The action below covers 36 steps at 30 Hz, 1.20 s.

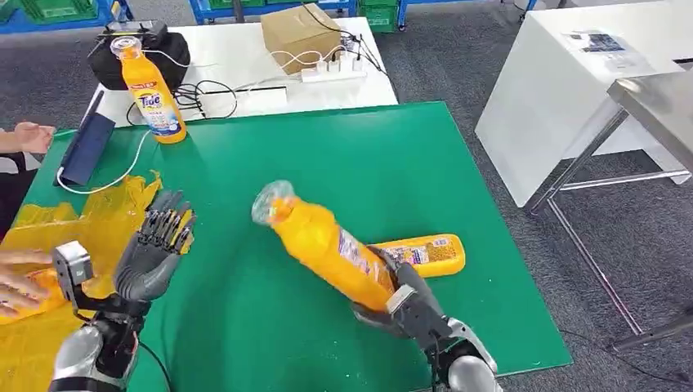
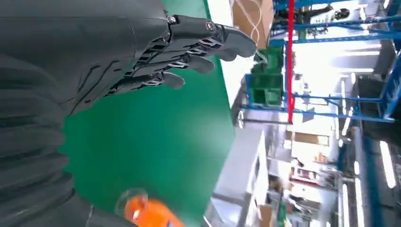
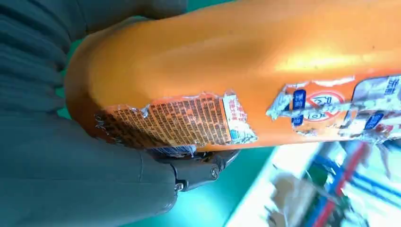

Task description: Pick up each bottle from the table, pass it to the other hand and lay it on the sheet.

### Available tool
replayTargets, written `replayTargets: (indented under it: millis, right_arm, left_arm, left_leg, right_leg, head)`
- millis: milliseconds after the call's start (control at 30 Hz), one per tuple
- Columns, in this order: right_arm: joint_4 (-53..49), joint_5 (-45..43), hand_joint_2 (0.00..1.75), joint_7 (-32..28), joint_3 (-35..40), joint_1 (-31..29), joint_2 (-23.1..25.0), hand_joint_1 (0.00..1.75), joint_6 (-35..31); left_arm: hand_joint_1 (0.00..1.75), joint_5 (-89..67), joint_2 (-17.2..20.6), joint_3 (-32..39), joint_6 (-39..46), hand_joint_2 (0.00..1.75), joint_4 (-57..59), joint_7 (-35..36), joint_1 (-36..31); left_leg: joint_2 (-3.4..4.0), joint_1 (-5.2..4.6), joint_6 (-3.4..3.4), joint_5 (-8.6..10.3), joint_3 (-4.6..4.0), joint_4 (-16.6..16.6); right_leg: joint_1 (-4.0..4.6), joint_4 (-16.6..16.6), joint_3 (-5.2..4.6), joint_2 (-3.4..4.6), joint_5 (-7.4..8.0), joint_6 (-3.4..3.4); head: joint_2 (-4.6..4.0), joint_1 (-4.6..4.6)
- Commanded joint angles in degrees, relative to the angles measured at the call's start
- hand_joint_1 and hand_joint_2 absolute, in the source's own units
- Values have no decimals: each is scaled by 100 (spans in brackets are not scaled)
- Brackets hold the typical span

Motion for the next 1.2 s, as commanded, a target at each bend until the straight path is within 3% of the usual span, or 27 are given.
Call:
replayTargets:
  millis: [33,467,700,967,1200]
  right_arm:
    - [-196,-3,175,-109,-620,-25,891,175,131]
    - [117,200,175,56,-246,-347,955,175,162]
    - [892,283,175,511,499,-827,796,175,500]
    - [918,290,175,531,538,-853,816,175,502]
    - [1368,274,175,853,1615,-1535,845,175,713]
  left_arm:
    - [0,143,-155,-84,-71,175,-496,109,356]
    - [0,191,-126,-644,-204,175,-545,91,238]
    - [0,479,-77,-899,-378,175,-424,208,131]
    - [0,478,-81,-908,-379,175,-414,208,116]
    - [0,351,-90,-1165,-394,175,-209,156,-121]
  left_leg:
    - [-22,-20,20,-4,5,-6]
    - [-69,-50,41,12,-10,-15]
    - [-48,-38,29,10,-11,-13]
    - [-56,-39,30,10,-14,-11]
    - [-44,-37,23,9,-23,-5]
  right_leg:
    - [-18,3,4,-10,-9,-1]
    - [-47,-1,-1,-39,-11,12]
    - [-37,-8,2,-26,-4,15]
    - [-38,-6,-1,-32,-6,15]
    - [-36,0,-10,-26,-5,15]
  head:
    - [0,0]
    - [0,0]
    - [0,0]
    - [0,0]
    - [0,0]
